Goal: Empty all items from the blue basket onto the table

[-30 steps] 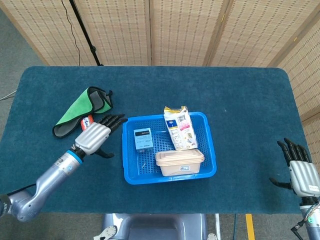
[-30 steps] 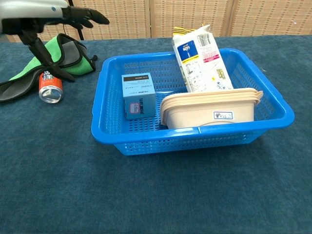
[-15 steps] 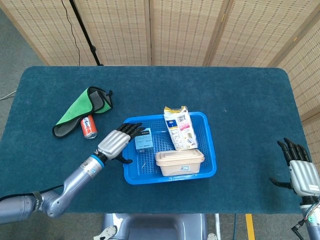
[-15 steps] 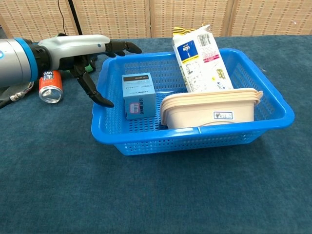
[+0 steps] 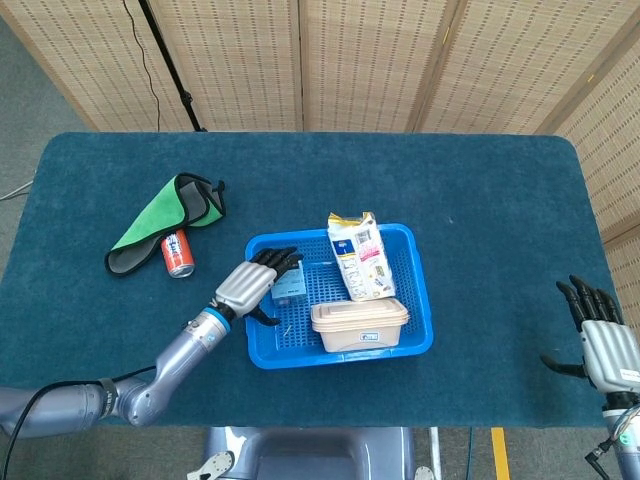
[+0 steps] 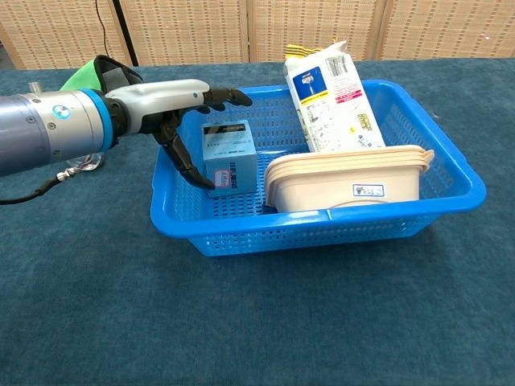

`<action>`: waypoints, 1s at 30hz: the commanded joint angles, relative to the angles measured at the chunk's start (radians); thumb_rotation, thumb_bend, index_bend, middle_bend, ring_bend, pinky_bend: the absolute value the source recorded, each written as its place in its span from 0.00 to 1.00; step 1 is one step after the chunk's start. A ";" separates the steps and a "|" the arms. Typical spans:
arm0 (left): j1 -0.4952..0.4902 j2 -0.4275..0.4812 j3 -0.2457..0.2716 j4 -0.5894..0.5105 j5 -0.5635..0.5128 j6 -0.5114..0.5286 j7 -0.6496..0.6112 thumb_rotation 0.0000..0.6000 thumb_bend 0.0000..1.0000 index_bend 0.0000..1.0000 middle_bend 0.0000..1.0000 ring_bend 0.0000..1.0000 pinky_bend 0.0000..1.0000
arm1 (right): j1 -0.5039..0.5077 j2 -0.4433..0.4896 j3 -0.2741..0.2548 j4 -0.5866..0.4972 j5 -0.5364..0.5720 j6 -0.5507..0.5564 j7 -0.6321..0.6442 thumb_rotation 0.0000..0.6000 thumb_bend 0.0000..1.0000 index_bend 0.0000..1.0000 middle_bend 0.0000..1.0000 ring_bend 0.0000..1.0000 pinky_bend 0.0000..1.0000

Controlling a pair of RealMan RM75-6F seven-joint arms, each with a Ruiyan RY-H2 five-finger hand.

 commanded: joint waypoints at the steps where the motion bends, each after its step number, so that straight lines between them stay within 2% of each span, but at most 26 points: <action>1: -0.014 -0.025 -0.010 0.024 -0.023 -0.005 0.000 1.00 0.00 0.00 0.00 0.00 0.06 | 0.000 0.003 0.001 0.001 0.001 -0.001 0.006 1.00 0.00 0.00 0.00 0.00 0.00; 5: -0.023 -0.046 -0.014 0.046 -0.041 -0.014 -0.008 1.00 0.00 0.00 0.00 0.00 0.06 | 0.002 0.005 0.002 0.005 0.006 -0.006 0.013 1.00 0.00 0.00 0.00 0.00 0.00; 8: -0.030 -0.057 -0.013 0.057 -0.051 -0.016 -0.003 1.00 0.00 0.00 0.00 0.00 0.11 | 0.003 0.006 0.003 0.006 0.007 -0.009 0.019 1.00 0.00 0.00 0.00 0.00 0.00; 10: -0.032 -0.066 -0.012 0.061 -0.053 -0.006 0.003 1.00 0.00 0.00 0.00 0.00 0.18 | 0.003 0.007 0.002 0.007 0.006 -0.010 0.022 1.00 0.00 0.00 0.00 0.00 0.00; 12: -0.032 -0.076 -0.012 0.066 -0.051 0.013 0.012 1.00 0.01 0.01 0.01 0.04 0.32 | 0.003 0.008 0.001 0.006 0.004 -0.011 0.026 1.00 0.00 0.00 0.00 0.00 0.00; 13: -0.031 -0.086 -0.011 0.071 -0.049 0.032 0.022 1.00 0.02 0.06 0.06 0.09 0.38 | 0.003 0.008 0.001 0.006 0.004 -0.010 0.028 1.00 0.00 0.00 0.00 0.00 0.00; 16: -0.029 -0.112 -0.009 0.081 -0.059 0.075 0.059 1.00 0.06 0.20 0.20 0.22 0.47 | 0.003 0.009 0.001 0.006 0.002 -0.009 0.030 1.00 0.00 0.00 0.00 0.00 0.00; 20: -0.026 -0.127 -0.013 0.078 -0.068 0.113 0.088 1.00 0.08 0.23 0.23 0.25 0.48 | 0.002 0.009 0.001 0.007 0.003 -0.009 0.032 1.00 0.00 0.00 0.00 0.00 0.00; 23: -0.017 -0.106 -0.022 0.050 -0.054 0.131 0.083 1.00 0.09 0.24 0.23 0.25 0.48 | 0.002 0.010 0.002 0.007 0.004 -0.007 0.033 1.00 0.00 0.00 0.00 0.00 0.00; 30: 0.026 0.016 -0.050 -0.087 0.029 0.194 0.045 1.00 0.09 0.25 0.24 0.25 0.48 | 0.000 0.011 0.001 0.005 0.003 -0.004 0.033 1.00 0.00 0.00 0.00 0.00 0.00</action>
